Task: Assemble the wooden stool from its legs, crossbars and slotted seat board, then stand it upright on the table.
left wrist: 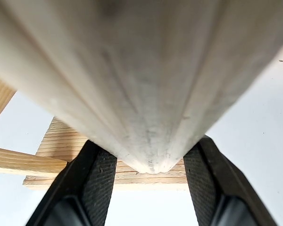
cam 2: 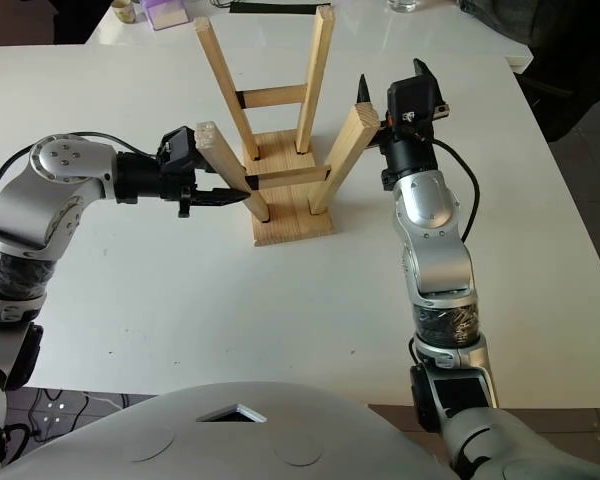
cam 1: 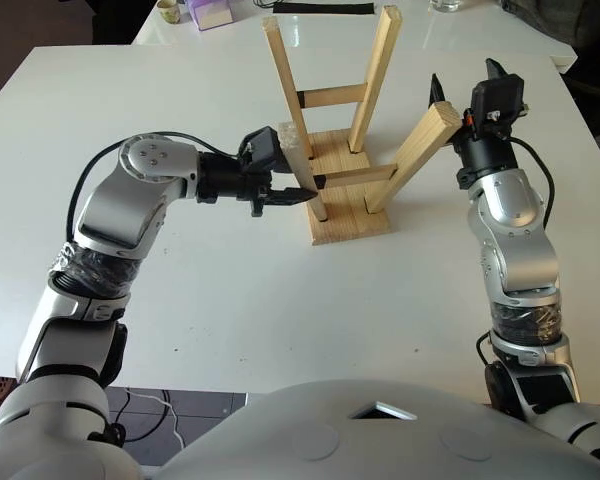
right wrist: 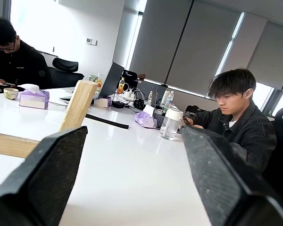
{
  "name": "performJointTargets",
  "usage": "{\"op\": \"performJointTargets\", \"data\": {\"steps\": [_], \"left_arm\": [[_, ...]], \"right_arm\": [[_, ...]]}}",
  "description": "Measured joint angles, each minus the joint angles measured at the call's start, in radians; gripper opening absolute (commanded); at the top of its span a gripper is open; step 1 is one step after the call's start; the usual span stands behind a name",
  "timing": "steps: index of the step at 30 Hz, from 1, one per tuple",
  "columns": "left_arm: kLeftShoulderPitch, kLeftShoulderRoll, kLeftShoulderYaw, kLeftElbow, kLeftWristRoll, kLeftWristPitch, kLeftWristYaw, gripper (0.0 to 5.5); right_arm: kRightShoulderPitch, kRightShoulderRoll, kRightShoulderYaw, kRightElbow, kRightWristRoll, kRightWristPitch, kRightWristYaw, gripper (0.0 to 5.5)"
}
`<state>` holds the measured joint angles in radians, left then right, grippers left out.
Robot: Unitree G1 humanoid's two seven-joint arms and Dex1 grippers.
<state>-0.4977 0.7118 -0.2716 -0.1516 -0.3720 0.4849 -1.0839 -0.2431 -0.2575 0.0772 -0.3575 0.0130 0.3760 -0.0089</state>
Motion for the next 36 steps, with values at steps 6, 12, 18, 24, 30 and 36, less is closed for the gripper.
{"op": "performJointTargets", "data": {"steps": [6, 12, 18, 24, 30, 36], "left_arm": [[-0.008, -0.032, -0.045, -0.028, 0.025, -0.002, 0.009, 2.05], [-0.003, -0.054, -0.057, -0.051, 0.036, 0.006, 0.038, 2.05], [-0.005, -0.059, -0.048, -0.052, 0.034, 0.009, 0.043, 2.05], [0.004, -0.007, -0.012, -0.032, 0.02, 0.01, 0.021, 2.05], [0.003, -0.01, -0.011, -0.032, 0.026, 0.014, 0.024, 2.05], [-0.023, -0.044, -0.069, -0.028, 0.044, -0.01, 0.021, 2.05]], "right_arm": [[0.125, -0.104, -0.08, -0.104, 0.034, 0.045, 0.119, 3.67], [0.251, -0.334, -0.476, 0.082, -0.062, -0.014, 0.082, 3.67], [0.168, -0.207, -0.203, 0.005, -0.175, -0.01, 0.059, 3.67], [0.017, 0.206, -0.042, -0.008, -0.092, 0.253, -0.02, 3.67], [-0.009, 0.211, -0.032, -0.025, -0.134, 0.335, -0.027, 3.67], [0.034, 0.077, -0.127, -0.13, -0.07, 0.308, 0.108, 3.67]]}}
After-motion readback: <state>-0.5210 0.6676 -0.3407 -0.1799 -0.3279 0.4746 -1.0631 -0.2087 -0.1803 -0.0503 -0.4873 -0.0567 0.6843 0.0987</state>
